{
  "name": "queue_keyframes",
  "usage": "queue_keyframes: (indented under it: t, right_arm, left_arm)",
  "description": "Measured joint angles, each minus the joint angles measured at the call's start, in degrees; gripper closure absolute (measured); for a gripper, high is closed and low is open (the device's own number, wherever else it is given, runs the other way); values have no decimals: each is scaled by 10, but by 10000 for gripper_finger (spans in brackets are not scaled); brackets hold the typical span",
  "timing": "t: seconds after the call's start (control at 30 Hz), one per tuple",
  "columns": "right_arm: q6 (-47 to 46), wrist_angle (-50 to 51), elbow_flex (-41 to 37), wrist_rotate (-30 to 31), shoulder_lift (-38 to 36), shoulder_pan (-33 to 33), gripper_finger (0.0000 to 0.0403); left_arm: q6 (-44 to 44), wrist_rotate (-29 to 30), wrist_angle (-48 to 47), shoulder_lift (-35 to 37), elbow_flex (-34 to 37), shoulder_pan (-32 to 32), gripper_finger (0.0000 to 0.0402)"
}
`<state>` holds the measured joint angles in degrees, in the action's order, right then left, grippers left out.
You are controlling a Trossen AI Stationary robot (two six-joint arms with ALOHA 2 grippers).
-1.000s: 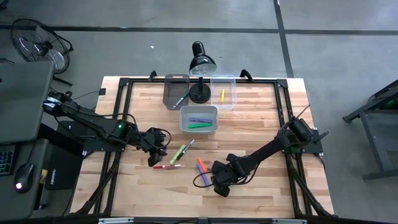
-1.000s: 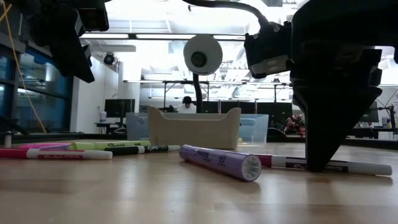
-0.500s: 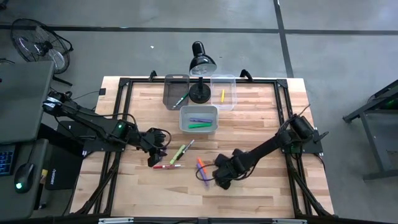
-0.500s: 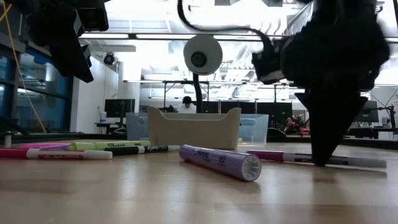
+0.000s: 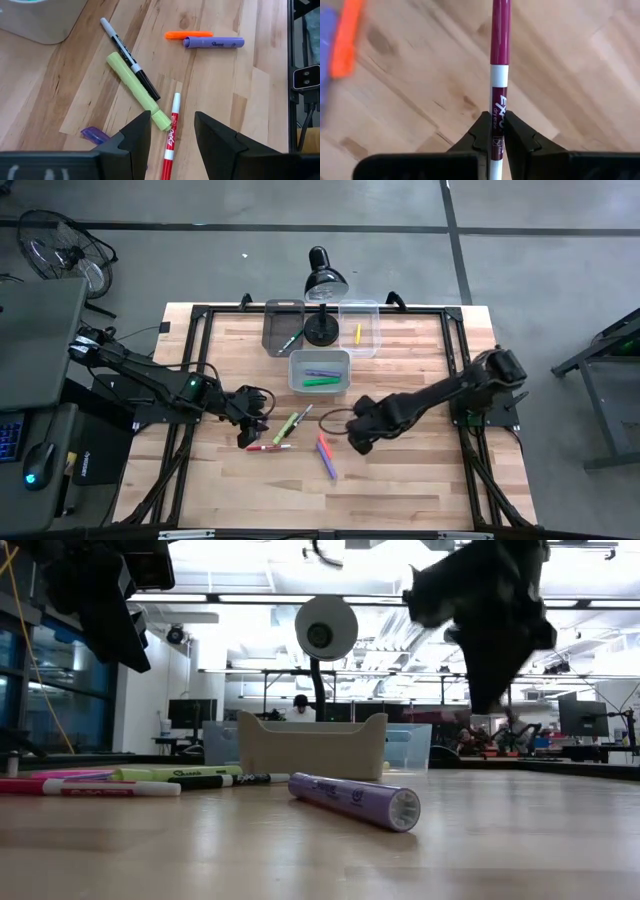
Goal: Pick & Place Markers
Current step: Put the medium maroon marker into the black bin
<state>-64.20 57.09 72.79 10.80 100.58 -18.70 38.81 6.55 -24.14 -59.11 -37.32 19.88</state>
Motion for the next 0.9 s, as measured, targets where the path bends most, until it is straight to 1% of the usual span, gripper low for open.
queue_keyframes:
  t: [0.2, 0.37, 0.53, 0.67, 0.8, 0.9]
  right_arm:
    - [20, -3, 1, 51, -63, 23, 374]
    - [80, -28, 1, 58, -98, 36, 377]
    - [138, -82, 1, 85, -117, 49, 373]
    - [197, -152, 1, 97, -125, 61, 371]
    - [266, -238, 2, 95, -130, 71, 374]
    - [311, -299, 2, 86, -132, 78, 374]
  left_arm:
    - [0, 0, 0, 0, 0, 0, 252]
    - [0, 2, 9, 0, 0, 0, 252]
    - [-9, 19, 67, 0, -1, 0, 252]
    - [-15, 55, 126, 0, -18, -1, 252]
    - [-58, 103, 186, 0, -38, -1, 252]
    - [-90, 139, 208, 0, -59, -1, 252]
